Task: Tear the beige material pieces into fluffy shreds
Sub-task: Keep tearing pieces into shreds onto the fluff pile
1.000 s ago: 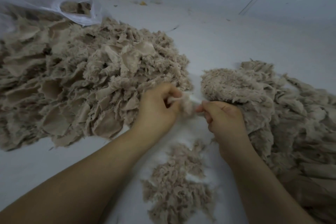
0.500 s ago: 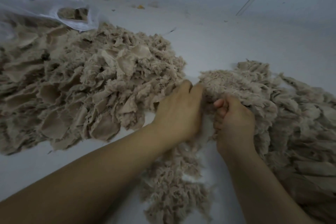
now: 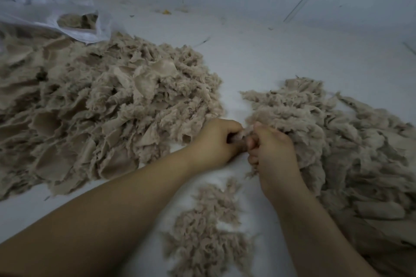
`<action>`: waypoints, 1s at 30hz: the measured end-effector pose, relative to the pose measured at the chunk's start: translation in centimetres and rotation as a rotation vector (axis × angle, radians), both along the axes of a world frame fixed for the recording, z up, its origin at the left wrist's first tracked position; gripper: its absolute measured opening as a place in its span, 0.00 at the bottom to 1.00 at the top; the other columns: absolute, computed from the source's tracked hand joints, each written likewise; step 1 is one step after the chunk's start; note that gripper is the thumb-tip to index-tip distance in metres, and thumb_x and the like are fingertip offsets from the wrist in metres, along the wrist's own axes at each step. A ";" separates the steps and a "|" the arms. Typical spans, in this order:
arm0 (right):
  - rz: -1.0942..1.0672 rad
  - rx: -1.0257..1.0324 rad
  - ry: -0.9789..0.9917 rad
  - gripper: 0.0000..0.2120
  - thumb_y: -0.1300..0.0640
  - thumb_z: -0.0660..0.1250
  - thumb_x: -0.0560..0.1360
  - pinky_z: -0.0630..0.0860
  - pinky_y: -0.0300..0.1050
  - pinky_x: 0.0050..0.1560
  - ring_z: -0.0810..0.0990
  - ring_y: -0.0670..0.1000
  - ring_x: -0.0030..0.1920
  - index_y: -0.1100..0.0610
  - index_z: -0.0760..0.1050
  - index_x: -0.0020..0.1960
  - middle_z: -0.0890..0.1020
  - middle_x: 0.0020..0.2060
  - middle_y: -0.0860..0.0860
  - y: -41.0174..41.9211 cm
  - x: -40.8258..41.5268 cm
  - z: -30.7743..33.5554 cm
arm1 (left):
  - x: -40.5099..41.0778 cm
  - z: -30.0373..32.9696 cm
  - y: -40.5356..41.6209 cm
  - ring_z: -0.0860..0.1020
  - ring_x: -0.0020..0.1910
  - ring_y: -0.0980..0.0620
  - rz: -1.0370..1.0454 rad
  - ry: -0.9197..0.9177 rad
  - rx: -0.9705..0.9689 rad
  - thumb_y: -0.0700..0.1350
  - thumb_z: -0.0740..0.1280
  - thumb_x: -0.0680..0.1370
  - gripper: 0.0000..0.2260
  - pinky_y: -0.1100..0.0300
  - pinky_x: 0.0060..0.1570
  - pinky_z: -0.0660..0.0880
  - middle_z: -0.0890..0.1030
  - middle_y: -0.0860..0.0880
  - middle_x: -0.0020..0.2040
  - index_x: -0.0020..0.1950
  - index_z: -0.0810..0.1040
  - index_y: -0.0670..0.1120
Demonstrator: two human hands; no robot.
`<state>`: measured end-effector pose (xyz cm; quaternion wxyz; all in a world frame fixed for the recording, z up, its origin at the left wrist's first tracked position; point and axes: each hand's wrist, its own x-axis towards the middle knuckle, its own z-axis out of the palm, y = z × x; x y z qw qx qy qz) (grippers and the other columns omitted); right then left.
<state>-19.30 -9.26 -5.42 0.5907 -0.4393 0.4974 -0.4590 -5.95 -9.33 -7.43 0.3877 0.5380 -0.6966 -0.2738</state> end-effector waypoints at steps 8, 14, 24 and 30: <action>-0.151 0.108 -0.007 0.19 0.60 0.60 0.82 0.57 0.37 0.21 0.58 0.47 0.22 0.55 0.67 0.32 0.70 0.27 0.52 -0.1 0.0 0.0 | 4.9 0.5 1.7 0.64 0.27 0.61 -0.031 0.010 0.023 0.37 0.76 0.71 0.16 0.68 0.30 0.64 0.66 0.54 0.29 0.32 0.70 0.37; -0.123 0.055 0.058 0.19 0.62 0.60 0.80 0.56 0.37 0.22 0.57 0.48 0.23 0.55 0.67 0.31 0.65 0.28 0.55 0.0 -0.1 -0.2 | 5.9 0.5 2.4 0.68 0.28 0.61 -0.005 -0.056 0.024 0.36 0.75 0.72 0.10 0.70 0.31 0.65 0.69 0.54 0.30 0.37 0.75 0.34; 0.095 -0.037 -0.021 0.08 0.60 0.62 0.82 0.62 0.35 0.22 0.63 0.44 0.24 0.54 0.77 0.58 0.71 0.25 0.46 0.0 0.2 -0.8 | 1.5 0.8 1.9 0.74 0.34 0.43 0.138 -0.268 0.017 0.42 0.67 0.76 0.08 0.44 0.36 0.74 0.75 0.44 0.33 0.38 0.74 0.42; 0.186 0.049 0.073 0.17 0.60 0.61 0.82 0.61 0.38 0.23 0.64 0.46 0.23 0.59 0.75 0.35 0.72 0.28 0.54 -0.2 0.6 -1.1 | 1.0 1.2 2.3 0.71 0.27 0.56 0.137 0.066 0.049 0.38 0.67 0.79 0.14 0.59 0.30 0.69 0.75 0.49 0.27 0.32 0.78 0.42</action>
